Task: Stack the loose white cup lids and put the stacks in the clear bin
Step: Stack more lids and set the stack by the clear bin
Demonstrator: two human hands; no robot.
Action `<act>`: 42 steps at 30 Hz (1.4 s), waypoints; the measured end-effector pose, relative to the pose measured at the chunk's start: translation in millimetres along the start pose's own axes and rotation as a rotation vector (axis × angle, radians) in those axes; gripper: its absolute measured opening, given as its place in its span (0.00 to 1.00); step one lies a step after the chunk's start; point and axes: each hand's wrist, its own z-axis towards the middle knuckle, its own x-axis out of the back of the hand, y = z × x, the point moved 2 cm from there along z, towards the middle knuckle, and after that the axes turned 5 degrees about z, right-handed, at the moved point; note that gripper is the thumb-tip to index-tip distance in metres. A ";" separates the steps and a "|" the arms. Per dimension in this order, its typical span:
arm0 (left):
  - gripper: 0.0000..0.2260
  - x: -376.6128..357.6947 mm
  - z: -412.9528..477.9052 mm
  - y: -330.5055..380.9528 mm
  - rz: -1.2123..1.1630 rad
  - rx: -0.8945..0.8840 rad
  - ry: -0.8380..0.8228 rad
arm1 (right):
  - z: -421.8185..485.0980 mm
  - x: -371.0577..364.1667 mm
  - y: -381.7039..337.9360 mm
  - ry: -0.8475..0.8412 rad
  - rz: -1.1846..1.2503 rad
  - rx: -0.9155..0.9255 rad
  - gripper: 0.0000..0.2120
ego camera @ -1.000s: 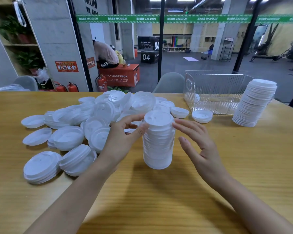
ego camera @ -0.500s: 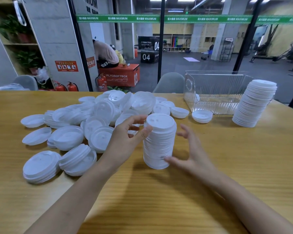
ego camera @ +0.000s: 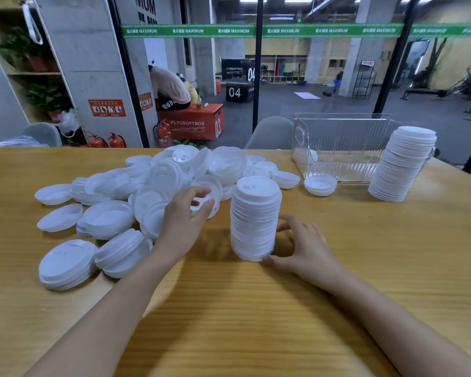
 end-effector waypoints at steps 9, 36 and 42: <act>0.15 -8.7 12.2 0.6 0.622 -0.178 -0.090 | 6.6 -5.9 -14.1 -0.024 -0.003 0.025 0.43; 0.17 -24.0 -22.4 -5.6 0.089 0.083 -0.237 | -9.0 35.5 31.4 0.060 0.110 0.059 0.62; 0.32 -35.6 -23.0 -6.3 0.344 -0.092 -0.371 | -8.6 33.9 33.8 0.076 0.121 0.059 0.61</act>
